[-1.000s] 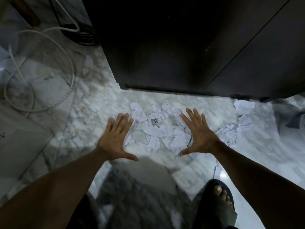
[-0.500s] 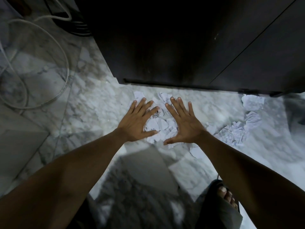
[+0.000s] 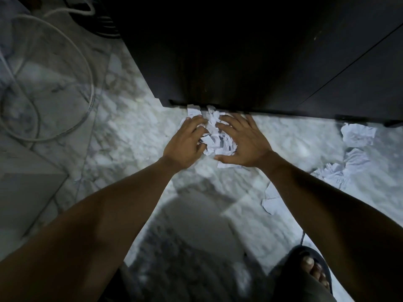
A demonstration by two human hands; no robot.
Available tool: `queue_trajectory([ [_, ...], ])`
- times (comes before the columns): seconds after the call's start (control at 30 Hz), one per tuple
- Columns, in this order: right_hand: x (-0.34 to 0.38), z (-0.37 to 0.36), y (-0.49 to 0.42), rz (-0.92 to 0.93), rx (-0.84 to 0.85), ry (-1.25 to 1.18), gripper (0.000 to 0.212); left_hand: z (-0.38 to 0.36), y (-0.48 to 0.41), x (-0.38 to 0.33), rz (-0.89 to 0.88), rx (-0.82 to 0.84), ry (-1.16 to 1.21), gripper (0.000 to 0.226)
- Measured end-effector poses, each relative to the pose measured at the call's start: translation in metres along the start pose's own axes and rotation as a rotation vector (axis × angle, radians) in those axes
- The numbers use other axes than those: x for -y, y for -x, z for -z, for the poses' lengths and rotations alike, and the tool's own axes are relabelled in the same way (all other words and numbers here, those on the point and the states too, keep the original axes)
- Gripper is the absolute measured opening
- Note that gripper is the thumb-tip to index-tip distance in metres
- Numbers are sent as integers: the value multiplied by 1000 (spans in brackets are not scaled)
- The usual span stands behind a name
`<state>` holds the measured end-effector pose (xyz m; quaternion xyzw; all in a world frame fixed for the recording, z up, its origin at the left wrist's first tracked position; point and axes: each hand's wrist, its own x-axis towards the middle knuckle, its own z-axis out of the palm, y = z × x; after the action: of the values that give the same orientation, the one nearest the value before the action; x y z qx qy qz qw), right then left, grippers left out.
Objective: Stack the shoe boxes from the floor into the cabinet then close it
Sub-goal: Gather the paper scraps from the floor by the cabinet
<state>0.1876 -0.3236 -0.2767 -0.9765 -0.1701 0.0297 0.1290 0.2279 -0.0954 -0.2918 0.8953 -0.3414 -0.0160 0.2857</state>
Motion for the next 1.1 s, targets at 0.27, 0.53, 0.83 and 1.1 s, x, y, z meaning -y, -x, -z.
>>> queue_trajectory([
  [0.27, 8, -5, 12, -245, -238, -38, 48, -1, 1, -5, 23, -7, -61, 73],
  [0.53, 8, -6, 14, -240, -238, -100, 40, 2, 0, -11, 113, -11, -57, 50],
  [0.83, 4, -7, 11, -212, -167, -17, 46, 5, 1, -13, 99, 21, -25, 71],
  [1.1, 4, -1, 13, -215, -106, -118, 78, 2, 2, -5, -34, 16, -4, 63],
])
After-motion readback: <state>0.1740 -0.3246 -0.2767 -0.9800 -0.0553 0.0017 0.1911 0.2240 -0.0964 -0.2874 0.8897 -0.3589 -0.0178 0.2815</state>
